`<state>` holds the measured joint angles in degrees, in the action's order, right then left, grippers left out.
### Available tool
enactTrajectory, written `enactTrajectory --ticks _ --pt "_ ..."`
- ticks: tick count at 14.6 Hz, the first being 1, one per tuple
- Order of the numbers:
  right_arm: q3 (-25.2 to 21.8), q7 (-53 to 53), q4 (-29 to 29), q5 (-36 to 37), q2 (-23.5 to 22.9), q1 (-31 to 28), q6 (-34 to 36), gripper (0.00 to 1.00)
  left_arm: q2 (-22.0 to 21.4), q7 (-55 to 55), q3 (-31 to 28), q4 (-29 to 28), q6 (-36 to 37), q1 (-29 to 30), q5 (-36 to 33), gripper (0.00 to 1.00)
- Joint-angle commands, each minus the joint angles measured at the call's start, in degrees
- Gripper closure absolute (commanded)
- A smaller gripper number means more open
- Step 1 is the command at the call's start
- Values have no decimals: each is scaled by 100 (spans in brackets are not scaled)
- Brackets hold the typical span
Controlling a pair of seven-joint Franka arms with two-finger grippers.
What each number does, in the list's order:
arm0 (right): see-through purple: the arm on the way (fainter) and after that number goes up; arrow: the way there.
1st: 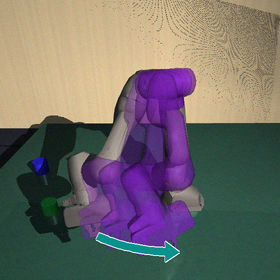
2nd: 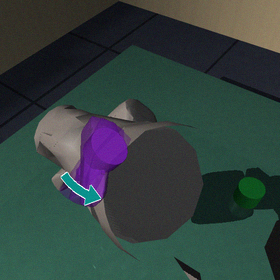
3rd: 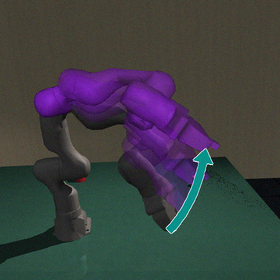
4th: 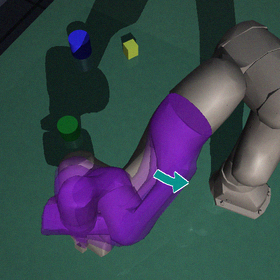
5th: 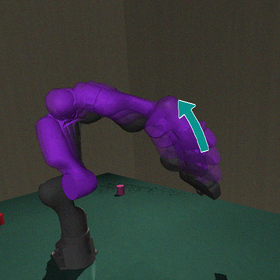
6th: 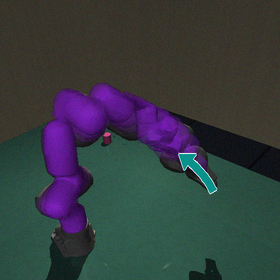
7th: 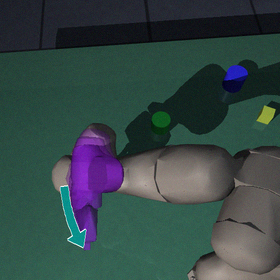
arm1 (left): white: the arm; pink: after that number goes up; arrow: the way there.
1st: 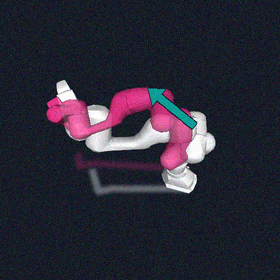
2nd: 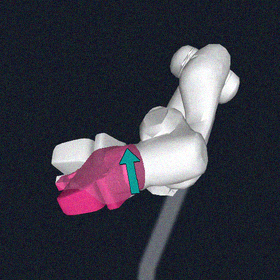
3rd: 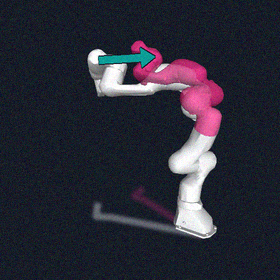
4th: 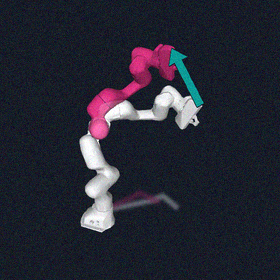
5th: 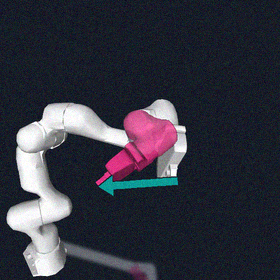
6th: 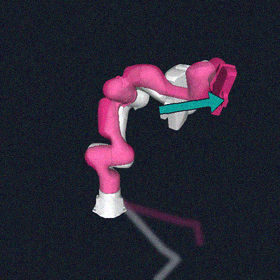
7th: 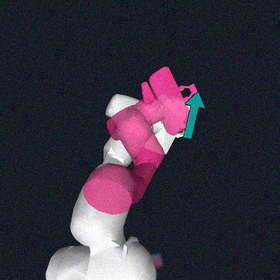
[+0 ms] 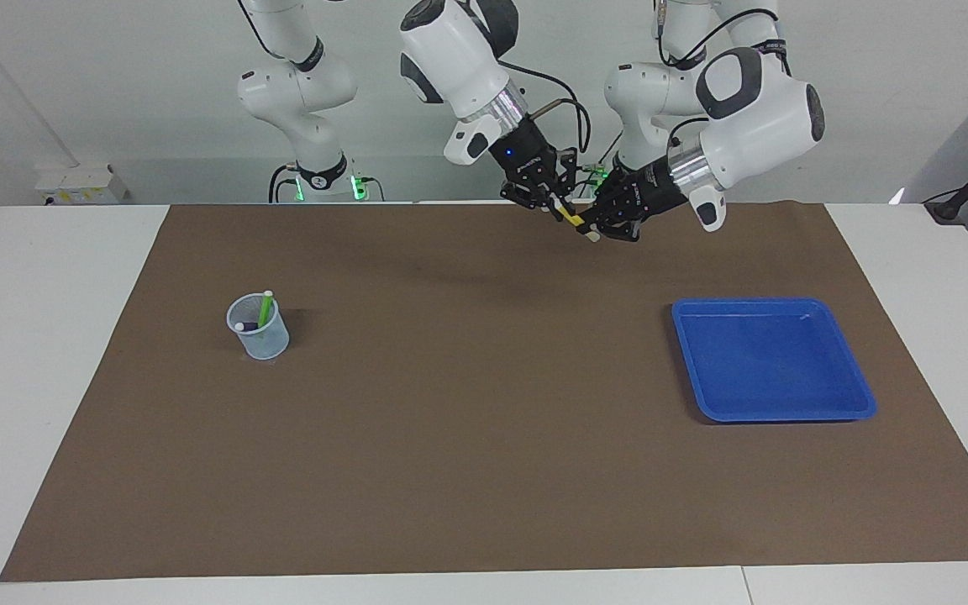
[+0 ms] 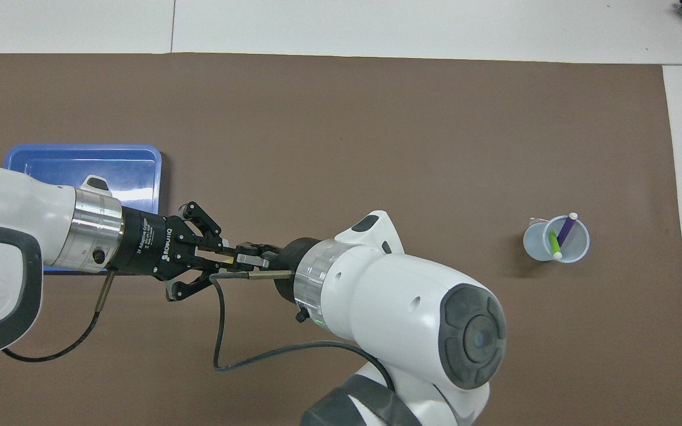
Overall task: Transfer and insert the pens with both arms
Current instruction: 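Open the left gripper while the right gripper carries the yellow pen away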
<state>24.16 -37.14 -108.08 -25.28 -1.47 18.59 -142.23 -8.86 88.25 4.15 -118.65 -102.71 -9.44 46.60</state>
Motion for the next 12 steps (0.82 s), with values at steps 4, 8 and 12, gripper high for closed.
enactTrajectory --ticks 4,8,12 --pt "1 120 50 102 -99 -128 98 100 -309 -9 -45 -132 41 -93 60 0" --pt "-87 671 67 366 -2 -346 861 100 -309 -158 -45 -132 6 -75 -368 0" --pt "-87 1918 111 410 165 -961 1880 100 -309 -1053 -46 -141 23 21 -1360 0"
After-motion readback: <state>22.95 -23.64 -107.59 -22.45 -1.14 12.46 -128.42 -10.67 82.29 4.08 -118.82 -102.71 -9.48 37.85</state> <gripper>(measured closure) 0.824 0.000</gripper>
